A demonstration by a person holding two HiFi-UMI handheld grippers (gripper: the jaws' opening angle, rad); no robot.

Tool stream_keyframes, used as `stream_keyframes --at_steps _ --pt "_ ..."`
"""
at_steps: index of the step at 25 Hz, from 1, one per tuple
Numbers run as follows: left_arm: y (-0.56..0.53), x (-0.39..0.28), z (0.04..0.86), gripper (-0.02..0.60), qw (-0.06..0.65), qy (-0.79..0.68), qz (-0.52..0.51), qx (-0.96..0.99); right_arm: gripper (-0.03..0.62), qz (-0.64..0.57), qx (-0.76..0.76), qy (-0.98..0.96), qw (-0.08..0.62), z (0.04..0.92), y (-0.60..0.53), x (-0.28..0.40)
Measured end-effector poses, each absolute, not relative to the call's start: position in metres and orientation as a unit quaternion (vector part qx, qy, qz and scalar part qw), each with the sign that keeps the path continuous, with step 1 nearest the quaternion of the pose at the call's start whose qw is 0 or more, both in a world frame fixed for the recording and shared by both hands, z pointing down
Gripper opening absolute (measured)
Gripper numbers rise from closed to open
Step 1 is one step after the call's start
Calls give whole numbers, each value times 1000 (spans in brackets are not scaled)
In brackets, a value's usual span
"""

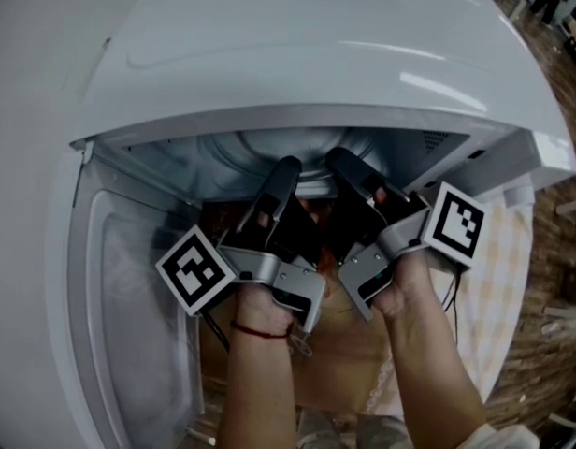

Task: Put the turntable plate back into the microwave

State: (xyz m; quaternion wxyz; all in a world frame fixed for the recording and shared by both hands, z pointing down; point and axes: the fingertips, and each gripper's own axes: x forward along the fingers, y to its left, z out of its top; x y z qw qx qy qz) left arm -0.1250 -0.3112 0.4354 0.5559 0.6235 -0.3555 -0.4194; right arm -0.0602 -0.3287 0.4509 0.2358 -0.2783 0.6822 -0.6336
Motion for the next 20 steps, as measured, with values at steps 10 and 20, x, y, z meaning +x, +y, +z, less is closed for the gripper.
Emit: stream_keyframes --at_steps 10,20 --pt "-307 -121 441 75 563 -393 -358 633 67 -659 -298 647 243 455 -334 -56" --pt "-300 -145 450 83 576 -450 -348 586 64 -655 -312 647 232 457 -335 -50"
